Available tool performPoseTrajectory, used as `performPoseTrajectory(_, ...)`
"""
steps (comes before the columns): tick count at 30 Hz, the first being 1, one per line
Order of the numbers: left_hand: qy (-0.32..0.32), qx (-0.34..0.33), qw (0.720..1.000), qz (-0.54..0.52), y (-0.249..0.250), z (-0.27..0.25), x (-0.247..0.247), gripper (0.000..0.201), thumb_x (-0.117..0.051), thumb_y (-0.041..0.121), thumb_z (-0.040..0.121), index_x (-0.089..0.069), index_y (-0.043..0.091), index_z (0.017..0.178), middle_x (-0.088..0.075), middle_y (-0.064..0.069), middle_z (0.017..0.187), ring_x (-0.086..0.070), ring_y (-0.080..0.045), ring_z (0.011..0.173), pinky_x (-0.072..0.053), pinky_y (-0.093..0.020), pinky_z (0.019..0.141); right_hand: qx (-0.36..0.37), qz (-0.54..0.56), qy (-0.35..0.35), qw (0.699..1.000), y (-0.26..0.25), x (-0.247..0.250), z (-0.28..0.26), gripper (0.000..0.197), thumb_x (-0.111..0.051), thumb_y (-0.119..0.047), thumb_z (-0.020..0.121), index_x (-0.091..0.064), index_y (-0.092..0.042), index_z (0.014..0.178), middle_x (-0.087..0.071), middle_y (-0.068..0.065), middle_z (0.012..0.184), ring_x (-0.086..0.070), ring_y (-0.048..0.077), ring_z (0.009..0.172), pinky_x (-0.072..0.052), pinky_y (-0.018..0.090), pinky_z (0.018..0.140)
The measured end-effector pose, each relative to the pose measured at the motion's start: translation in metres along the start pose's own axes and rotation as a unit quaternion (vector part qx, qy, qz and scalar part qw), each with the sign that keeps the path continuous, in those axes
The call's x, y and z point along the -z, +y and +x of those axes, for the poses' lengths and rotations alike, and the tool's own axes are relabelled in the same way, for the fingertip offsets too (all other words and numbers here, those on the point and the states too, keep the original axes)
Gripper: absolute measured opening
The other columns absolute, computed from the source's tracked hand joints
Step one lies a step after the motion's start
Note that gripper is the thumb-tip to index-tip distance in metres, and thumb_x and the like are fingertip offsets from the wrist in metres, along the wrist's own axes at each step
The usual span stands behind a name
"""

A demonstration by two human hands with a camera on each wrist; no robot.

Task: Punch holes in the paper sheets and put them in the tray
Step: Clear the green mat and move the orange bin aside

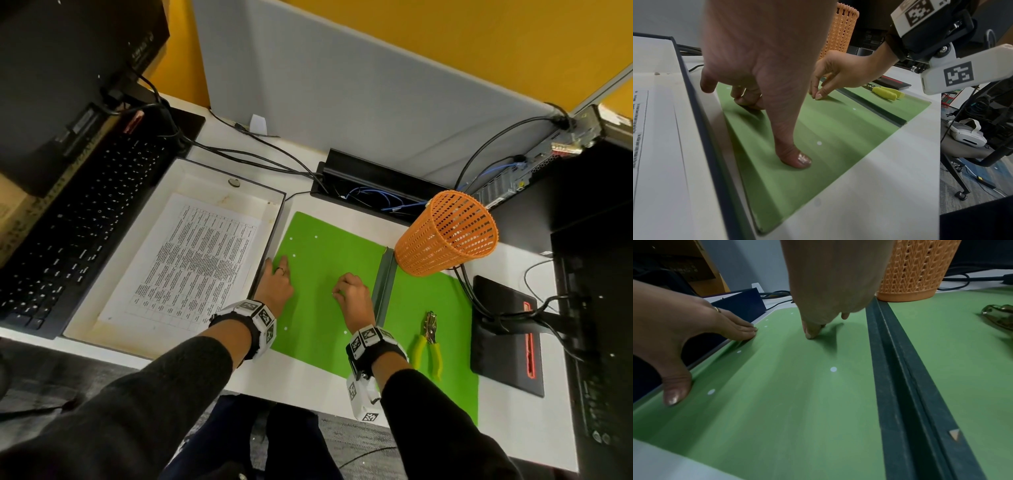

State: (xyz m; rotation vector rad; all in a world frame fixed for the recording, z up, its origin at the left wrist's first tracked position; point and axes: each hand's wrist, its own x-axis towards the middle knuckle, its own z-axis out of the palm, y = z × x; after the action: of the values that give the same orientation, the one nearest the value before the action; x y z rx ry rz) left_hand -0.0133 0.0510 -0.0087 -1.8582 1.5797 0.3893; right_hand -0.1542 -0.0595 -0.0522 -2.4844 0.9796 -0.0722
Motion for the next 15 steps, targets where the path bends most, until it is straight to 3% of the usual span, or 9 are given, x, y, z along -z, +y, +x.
performPoseTrajectory(10, -0.004, 0.004, 1.0, -0.002, 0.0008, -0.0004, 0.0013, 0.07, -0.071, 0.031, 0.08, -0.045, 0.004, 0.139, -0.017, -0.023, 0.156, -0.004, -0.039, 0.146, -0.013, -0.058, 0.115, 0.013, -0.068, -0.022, 0.997, -0.0073, 0.0008, 0.0021, 0.01, -0.058, 0.004, 0.08, -0.066, 0.003, 0.085, -0.063, 0.016, 0.095, -0.059, 0.033, 0.09, -0.047, 0.043, 0.083)
performPoseTrajectory(15, -0.007, 0.001, 1.0, 0.002, 0.0005, 0.0007, 0.0008, 0.07, -0.07, 0.032, 0.081, -0.043, 0.004, 0.14, -0.016, -0.022, 0.157, -0.002, -0.038, 0.146, -0.012, -0.058, 0.115, -0.001, -0.082, -0.048, 0.995, -0.0065, 0.0003, 0.0028, 0.013, -0.053, 0.001, 0.085, -0.063, 0.001, 0.092, -0.058, 0.015, 0.104, -0.052, 0.03, 0.101, -0.039, 0.041, 0.086)
